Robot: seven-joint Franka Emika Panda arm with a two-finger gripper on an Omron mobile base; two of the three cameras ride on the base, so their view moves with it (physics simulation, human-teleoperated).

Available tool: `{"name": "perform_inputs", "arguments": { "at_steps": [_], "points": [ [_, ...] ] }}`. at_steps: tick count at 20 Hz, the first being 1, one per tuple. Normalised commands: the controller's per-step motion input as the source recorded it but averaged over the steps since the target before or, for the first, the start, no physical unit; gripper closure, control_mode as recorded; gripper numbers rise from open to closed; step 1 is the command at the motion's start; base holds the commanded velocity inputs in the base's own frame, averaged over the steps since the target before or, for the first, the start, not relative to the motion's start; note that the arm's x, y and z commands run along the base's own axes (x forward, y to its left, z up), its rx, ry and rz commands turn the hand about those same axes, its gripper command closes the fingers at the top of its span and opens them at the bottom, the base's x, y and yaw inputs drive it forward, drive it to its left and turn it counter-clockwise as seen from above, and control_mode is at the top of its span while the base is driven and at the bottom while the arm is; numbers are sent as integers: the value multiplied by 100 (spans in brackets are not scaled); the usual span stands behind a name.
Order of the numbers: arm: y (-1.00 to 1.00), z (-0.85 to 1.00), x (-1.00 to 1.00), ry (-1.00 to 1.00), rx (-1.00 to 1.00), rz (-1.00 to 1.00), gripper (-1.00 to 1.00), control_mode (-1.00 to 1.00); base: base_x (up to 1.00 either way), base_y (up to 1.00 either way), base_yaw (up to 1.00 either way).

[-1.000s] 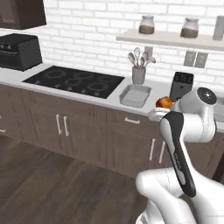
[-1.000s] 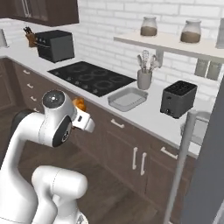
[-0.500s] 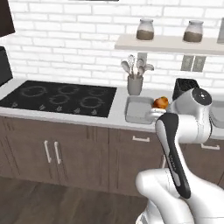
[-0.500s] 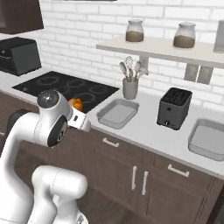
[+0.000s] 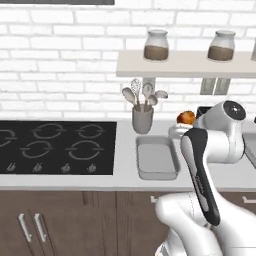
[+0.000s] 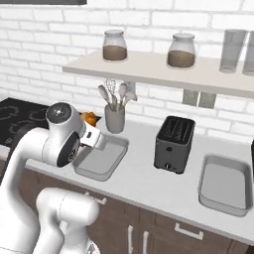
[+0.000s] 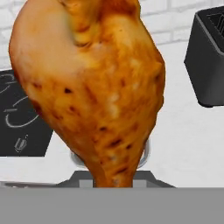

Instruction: Place one tomato and one chicken drumstick in each tupperware on the nearby counter, to pack two identical lunches.

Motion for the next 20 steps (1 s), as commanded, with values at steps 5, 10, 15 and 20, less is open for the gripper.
{"name": "perform_inputs", "arguments": {
  "at_steps": [5, 10, 15, 20],
  "points": [
    [7, -90, 47, 33, -1, -6, 100, -100, 0, 0, 0],
    [18, -77, 52, 24, 0, 0, 100, -100, 0, 0, 0],
    [12, -58, 48, 3, 0, 0, 100, -100, 0, 0, 0],
    [0, -60, 45, 0, 0, 0, 100, -100, 0, 0, 0]
  ]
}}
